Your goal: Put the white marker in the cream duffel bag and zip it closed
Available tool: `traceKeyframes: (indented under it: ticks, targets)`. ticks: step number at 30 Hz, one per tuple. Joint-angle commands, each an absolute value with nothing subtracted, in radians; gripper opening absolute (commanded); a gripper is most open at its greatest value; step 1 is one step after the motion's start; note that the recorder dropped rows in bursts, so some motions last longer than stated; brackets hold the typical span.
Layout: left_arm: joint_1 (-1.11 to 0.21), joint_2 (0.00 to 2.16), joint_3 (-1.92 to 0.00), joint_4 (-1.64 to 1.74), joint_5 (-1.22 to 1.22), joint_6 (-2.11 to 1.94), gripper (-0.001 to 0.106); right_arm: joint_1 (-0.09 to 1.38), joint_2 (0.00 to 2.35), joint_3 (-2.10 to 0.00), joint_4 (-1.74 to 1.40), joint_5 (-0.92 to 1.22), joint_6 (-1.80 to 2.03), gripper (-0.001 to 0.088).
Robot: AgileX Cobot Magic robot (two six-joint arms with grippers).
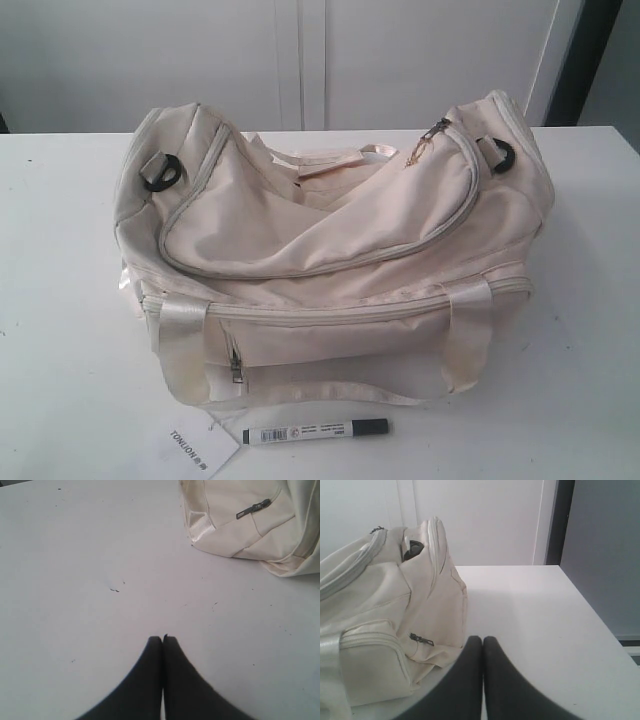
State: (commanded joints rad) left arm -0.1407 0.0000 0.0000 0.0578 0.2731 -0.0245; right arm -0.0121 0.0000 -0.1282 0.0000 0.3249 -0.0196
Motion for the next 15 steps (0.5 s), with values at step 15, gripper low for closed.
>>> traceKeyframes:
  ticks: [15]
  targets:
    - [-0.141, 0.0, 0.0, 0.058, 0.273, -0.025, 0.0, -0.012, 0.0, -0.128, 0.0, 0.099, -0.022, 0.0]
